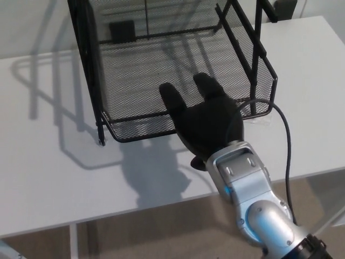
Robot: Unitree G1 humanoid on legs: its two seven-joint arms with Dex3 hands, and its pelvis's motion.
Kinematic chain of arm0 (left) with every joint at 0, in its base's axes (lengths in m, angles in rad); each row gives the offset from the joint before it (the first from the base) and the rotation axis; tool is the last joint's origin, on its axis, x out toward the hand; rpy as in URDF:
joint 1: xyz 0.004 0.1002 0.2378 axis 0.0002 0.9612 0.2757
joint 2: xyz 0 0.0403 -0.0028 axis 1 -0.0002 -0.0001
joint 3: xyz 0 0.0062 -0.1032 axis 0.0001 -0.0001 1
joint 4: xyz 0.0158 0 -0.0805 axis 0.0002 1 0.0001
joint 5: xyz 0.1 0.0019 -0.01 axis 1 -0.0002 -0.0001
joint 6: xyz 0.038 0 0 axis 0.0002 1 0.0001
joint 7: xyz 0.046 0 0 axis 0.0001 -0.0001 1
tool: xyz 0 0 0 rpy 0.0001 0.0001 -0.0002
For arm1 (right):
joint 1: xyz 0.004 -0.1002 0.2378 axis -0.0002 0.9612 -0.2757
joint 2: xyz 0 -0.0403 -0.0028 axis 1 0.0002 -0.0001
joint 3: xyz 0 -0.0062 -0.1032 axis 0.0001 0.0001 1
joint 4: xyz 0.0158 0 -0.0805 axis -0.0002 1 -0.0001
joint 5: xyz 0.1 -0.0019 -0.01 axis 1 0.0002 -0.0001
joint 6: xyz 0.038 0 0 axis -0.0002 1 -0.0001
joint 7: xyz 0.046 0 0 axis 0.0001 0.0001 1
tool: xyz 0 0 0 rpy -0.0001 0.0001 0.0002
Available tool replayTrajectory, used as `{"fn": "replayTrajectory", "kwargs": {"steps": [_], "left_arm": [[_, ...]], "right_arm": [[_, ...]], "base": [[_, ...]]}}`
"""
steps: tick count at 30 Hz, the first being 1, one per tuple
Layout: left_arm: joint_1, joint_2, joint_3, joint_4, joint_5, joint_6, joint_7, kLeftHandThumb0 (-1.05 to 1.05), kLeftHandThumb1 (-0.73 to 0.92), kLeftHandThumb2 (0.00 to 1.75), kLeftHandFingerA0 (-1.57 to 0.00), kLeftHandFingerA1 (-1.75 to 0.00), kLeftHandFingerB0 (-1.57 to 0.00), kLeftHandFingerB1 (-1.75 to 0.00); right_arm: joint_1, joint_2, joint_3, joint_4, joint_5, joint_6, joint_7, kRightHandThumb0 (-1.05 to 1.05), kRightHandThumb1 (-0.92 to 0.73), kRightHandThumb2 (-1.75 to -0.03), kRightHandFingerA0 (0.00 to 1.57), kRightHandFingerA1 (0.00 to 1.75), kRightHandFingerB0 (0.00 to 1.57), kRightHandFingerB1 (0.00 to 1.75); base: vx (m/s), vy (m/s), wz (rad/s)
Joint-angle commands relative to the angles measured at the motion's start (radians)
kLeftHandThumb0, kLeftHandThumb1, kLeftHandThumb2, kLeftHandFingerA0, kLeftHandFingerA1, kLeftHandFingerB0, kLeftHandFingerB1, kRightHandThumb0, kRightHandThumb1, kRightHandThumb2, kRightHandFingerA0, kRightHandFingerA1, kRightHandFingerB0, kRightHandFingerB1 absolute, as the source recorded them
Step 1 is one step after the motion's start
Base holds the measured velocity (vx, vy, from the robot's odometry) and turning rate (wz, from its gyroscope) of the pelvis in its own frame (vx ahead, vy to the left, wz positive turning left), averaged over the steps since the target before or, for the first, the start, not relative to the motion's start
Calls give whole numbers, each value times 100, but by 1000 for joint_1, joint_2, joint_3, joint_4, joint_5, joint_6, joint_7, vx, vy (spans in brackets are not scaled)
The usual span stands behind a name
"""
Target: The robot walks towards a file tray kept in the middle of a desk and uses its right hand to grab a tray and pulls it out towards itself
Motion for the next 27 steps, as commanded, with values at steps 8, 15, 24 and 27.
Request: {"fn": "replayTrajectory", "kwargs": {"steps": [8, 15, 24, 27], "left_arm": [[3, 44, -9, -5, 48, -51, 24, -40, 65, 60, -37, -41, -28, -31], [2, 46, -15, -2, 61, -54, 32, -38, 64, 59, -41, -43, -29, -32], [-4, 48, -3, 10, 52, -62, 26, -38, 65, 61, -43, -51, -29, -33], [-1, 52, -3, -4, 61, -54, 27, -29, 45, 93, -34, -61, -14, -50]], "right_arm": [[54, 40, 18, -9, -73, 166, 157, -69, -41, -73, 0, 4, 0, 0], [139, 33, 47, -139, -37, 144, 216, -68, -41, -73, 0, 4, 0, 0], [254, -21, 94, -345, -33, 94, 283, -68, -41, -74, 0, 5, 0, 0], [308, -48, 108, -413, -27, 75, 277, -62, -36, -69, 0, 6, 0, 0]], "base": [[0, 0, 0], [0, 0, 0], [0, 0, 0], [0, 0, 0]]}}
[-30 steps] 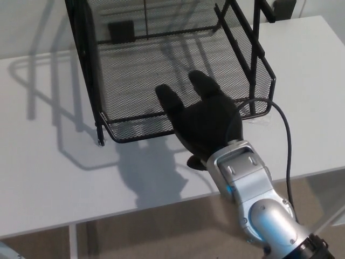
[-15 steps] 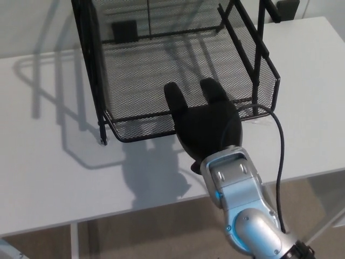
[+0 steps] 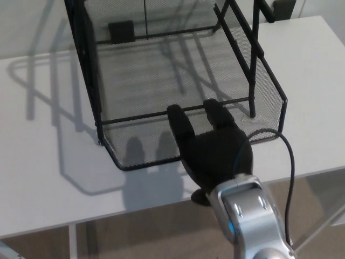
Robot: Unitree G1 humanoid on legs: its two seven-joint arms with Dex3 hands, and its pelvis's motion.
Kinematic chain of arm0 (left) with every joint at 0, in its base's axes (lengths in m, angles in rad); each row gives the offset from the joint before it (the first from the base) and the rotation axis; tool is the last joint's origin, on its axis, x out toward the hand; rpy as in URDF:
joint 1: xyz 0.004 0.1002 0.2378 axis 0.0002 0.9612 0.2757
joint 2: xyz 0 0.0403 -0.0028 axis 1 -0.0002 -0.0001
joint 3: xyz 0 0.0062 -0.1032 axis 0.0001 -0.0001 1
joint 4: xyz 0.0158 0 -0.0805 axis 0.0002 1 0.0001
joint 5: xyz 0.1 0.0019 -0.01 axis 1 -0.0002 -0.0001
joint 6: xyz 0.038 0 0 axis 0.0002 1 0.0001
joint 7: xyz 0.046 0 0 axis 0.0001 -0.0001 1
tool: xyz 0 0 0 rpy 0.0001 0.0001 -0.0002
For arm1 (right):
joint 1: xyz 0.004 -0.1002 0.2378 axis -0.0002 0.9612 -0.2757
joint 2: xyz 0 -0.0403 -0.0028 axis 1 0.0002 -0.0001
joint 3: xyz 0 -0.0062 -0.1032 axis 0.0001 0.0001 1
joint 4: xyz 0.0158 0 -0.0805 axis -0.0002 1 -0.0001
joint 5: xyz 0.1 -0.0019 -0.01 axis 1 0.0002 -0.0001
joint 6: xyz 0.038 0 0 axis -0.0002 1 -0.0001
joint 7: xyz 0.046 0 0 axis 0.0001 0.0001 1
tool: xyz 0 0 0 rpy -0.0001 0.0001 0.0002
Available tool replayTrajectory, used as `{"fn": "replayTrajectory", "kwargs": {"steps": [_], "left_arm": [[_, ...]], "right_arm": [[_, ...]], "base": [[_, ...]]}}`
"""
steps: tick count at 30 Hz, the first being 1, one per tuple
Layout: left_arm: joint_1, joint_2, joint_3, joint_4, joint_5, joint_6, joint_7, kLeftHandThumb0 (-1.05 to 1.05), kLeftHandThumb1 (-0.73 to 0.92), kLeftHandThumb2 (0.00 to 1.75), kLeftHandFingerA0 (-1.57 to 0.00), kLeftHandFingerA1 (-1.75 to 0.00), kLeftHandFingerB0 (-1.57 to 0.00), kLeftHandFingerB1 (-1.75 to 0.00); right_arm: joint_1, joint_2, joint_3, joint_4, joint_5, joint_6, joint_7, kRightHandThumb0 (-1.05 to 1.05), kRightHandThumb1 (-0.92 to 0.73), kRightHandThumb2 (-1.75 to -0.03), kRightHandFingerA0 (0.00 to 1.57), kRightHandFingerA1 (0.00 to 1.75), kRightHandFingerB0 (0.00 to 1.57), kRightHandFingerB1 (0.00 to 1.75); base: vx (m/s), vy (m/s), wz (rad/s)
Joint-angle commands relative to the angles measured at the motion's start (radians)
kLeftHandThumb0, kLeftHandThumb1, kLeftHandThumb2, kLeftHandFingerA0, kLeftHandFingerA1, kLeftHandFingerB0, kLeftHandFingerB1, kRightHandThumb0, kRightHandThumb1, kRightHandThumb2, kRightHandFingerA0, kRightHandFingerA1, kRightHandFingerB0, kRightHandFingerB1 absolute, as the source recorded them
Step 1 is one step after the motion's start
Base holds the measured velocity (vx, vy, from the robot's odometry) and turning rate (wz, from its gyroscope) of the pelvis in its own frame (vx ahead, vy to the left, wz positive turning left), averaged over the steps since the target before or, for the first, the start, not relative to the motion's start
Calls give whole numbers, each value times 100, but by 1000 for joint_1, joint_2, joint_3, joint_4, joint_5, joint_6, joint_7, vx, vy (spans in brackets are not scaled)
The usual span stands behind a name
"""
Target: The robot walks towards a file tray kept in the middle of a desk and uses its right hand to grab a tray and pulls it out towards itself
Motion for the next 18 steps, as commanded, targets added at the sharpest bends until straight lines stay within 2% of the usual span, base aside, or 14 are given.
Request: {"fn": "replayTrajectory", "kwargs": {"steps": [1, 4, 5, 7, 9, 10, 12, 13, 16, 17, 18], "left_arm": [[6, 19, 7, 0, 8, -37, 8, -29, 44, 93, -34, -62, -15, -50], [0, 20, 7, 6, 14, -36, 8, -29, 45, 93, -34, -61, -14, -50], [0, 21, 7, 5, 14, -35, 6, -38, 64, 59, -41, -46, -28, -32], [2, 20, 9, -6, 10, -22, -1, -37, 64, 59, -40, -44, -28, -32], [2, 20, 8, -7, 12, -20, -1, -37, 64, 59, -40, -44, -28, -32], [-2, 22, 10, -6, 11, -25, -3, -27, 46, 94, -34, -62, -14, -50], [-1, 23, 8, -10, 16, -22, -1, -28, 45, 94, -34, -61, -14, -50], [-2, 24, 8, -11, 17, -25, 0, -37, 64, 59, -41, -45, -28, -32], [0, 26, 11, -7, 9, -35, -6, -37, 65, 59, -40, -44, -28, -32], [-3, 26, 10, -5, 12, -34, -5, -38, 65, 59, -40, -45, -28, -32], [-4, 28, 9, -3, 13, -40, -7, -28, 46, 94, -34, -61, -13, -49]], "right_arm": [[77, -43, 17, -81, 29, -39, 52, -62, -36, -69, 0, 6, 0, 0], [138, -68, 34, -140, 24, -55, 40, -65, -39, -71, 0, 6, 0, 0], [149, -72, 36, -148, 22, -60, 36, -66, -40, -72, 0, 7, 0, 0], [191, -81, 42, -165, 36, -65, 2, -63, -38, -70, 0, 7, 0, 0], [216, -87, 48, -176, 29, -70, -6, -62, -37, -70, 0, 7, 0, 0], [233, -96, 51, -178, 29, -75, -11, -63, -38, -70, 0, 7, 0, 0], [254, -103, 53, -182, 30, -80, -17, -63, -38, -70, 0, 7, 0, 0], [265, -105, 54, -183, 27, -80, -17, -62, -37, -69, 0, 7, 0, 0], [304, -116, 57, -183, 33, -87, -34, -58, -34, -67, 0, 6, 0, 0], [313, -120, 57, -179, 33, -89, -49, -55, -31, -65, 0, 7, 0, 0], [321, -125, 55, -177, 42, -93, -60, -53, -30, -65, 0, 8, 0, 1]], "base": [[0, 0, 0], [0, 0, 0], [0, 0, 0], [0, 0, 0], [0, 0, 0], [0, 0, 0], [0, 0, 0], [0, 0, 0], [0, 0, 0], [0, 0, 0], [0, 0, 0]]}}
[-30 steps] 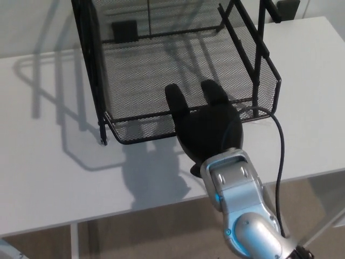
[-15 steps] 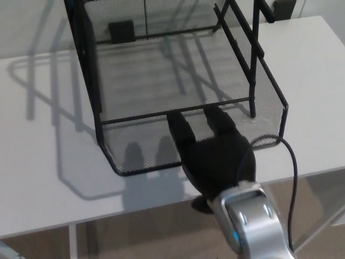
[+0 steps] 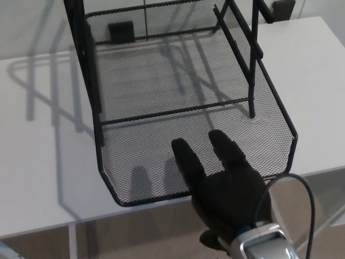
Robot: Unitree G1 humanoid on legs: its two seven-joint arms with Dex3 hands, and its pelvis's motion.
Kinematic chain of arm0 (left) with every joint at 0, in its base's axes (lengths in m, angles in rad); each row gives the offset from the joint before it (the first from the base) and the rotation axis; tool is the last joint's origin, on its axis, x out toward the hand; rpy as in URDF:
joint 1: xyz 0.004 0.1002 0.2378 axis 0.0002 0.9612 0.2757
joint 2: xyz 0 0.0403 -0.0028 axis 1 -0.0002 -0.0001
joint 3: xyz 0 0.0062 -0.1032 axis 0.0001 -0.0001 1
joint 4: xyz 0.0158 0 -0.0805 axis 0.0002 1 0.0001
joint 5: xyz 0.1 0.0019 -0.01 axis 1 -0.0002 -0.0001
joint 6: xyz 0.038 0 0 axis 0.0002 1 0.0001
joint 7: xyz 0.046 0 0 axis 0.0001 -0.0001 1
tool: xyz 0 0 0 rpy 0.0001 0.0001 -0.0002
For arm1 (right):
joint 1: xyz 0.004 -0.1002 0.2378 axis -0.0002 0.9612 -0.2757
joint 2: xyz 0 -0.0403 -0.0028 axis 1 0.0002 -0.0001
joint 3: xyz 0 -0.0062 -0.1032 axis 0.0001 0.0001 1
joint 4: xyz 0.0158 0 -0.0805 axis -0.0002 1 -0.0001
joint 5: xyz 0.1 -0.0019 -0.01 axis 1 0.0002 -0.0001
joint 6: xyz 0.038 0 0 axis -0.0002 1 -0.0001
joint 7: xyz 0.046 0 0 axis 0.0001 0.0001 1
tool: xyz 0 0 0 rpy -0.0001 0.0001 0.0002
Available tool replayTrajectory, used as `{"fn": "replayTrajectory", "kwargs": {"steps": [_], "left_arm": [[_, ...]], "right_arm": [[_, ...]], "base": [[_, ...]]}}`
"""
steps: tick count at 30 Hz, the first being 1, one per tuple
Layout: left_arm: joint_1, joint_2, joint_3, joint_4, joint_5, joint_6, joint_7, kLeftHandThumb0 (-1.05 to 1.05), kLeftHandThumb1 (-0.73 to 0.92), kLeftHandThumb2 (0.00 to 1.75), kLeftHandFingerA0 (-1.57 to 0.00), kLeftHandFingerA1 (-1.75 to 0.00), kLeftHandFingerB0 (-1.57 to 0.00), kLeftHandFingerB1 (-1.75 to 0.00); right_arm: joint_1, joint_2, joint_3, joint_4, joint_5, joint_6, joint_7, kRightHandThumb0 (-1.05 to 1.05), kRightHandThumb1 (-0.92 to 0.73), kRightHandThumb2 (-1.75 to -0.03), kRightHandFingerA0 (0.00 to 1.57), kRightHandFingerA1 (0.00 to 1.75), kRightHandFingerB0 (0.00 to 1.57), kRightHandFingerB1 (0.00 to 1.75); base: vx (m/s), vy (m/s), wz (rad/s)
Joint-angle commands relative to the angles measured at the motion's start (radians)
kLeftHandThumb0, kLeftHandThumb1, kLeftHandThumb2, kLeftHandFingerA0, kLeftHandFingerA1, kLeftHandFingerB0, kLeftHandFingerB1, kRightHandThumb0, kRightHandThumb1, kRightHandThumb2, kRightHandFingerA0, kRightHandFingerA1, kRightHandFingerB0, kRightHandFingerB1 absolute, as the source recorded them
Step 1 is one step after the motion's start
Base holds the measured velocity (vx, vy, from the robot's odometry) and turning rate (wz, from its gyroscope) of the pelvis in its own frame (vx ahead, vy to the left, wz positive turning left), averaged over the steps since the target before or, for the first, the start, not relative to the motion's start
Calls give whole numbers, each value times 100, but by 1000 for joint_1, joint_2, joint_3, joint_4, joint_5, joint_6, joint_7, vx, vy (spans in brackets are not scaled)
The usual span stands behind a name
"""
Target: The robot walks towards a file tray kept in the middle of a desk and uses its right hand to grab a tray and pulls it out towards itself
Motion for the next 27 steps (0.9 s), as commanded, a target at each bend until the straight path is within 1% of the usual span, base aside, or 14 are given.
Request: {"fn": "replayTrajectory", "kwargs": {"steps": [1, 3, 9, 10, 14, 15, 17, 18, 19, 20, 21, 23, 25, 27], "left_arm": [[-3, 23, 1, 5, 11, -27, -1, -28, 46, 94, -34, -61, -14, -49], [0, 20, 5, -4, 5, -12, -4, -27, 46, 94, -34, -61, -14, -50], [2, 24, 2, -6, 9, -16, -7, -30, 45, 94, -34, -61, -13, -49], [2, 23, 0, -10, 13, -10, -5, -42, 65, 62, -42, -47, -27, -32], [1, 21, 4, -2, 9, -31, -1, -40, 65, 61, -44, -52, -29, -33], [2, 22, 3, -3, 13, -31, 2, -41, 65, 61, -43, -50, -29, -32], [8, 18, 5, -14, 11, -7, 1, -43, 65, 61, -42, -47, -28, -32], [8, 16, 8, -12, 5, -6, -3, -43, 65, 61, -42, -47, -29, -32], [10, 15, 8, -12, 5, -5, -3, -44, 64, 61, -42, -46, -29, -32], [12, 14, 9, -7, 2, -6, -4, -43, 62, 59, -41, -45, -29, -31], [13, 21, 2, -2, 12, -17, -5, -44, 64, 59, -40, -47, -28, -32], [18, 23, 1, -7, 12, -7, -10, -45, 65, 61, -39, -49, -28, -33], [25, 25, 2, 7, 8, -43, -7, -45, 64, 60, -40, -55, -27, -33], [30, 22, 5, 0, 4, -33, -8, -45, 64, 60, -39, -51, -28, -33]], "right_arm": [[62, -37, 8, 25, 44, -42, -18, -54, -30, -64, 0, 8, 0, 1], [68, -46, 7, 23, 53, -53, -50, -50, -28, -65, 0, 12, 0, 5], [74, -34, 24, -91, 37, -77, -29, -54, -30, -65, 0, 9, 0, 2], [76, -30, 29, -121, 42, -84, -24, -55, -30, -65, 0, 8, 0, 1], [82, -27, 51, -289, 74, -139, -6, -53, -28, -63, 0, 6, 0, 0], [83, -22, 60, -339, 69, -151, 21, -58, -32, -66, 0, 5, 0, 0], [81, -15, 78, -426, 65, -181, 55, -61, -34, -67, 0, 5, 0, 0], [77, -13, 87, -474, 55, -202, 76, -53, -52, -55, 0, 0, 0, 0], [77, -9, 93, -508, 49, -215, 92, -54, -52, -56, 0, 0, 0, 0], [78, -4, 101, -558, 49, -233, 113, -64, -41, -70, 0, 0, 0, 0], [78, 7, 110, -621, 39, -260, 146, -66, -41, -71, 0, 0, 0, 0], [58, 41, 110, -621, 53, -284, 127, -67, -42, -71, 0, 0, 0, 0], [53, 72, 87, -621, 100, -314, 111, -67, -41, -71, 0, 0, 0, 0], [51, 96, 30, -621, 178, -367, 113, -68, -42, -72, 0, 0, 0, 0]], "base": [[0, 0, 0], [0, 0, 0], [0, 0, 0], [0, 0, 0], [0, 0, 0], [0, 0, 0], [0, 0, 0], [0, 0, 0], [0, 0, 0], [0, 0, 0], [0, 0, 0], [0, 0, 0], [0, 0, 0], [0, 0, 0]]}}
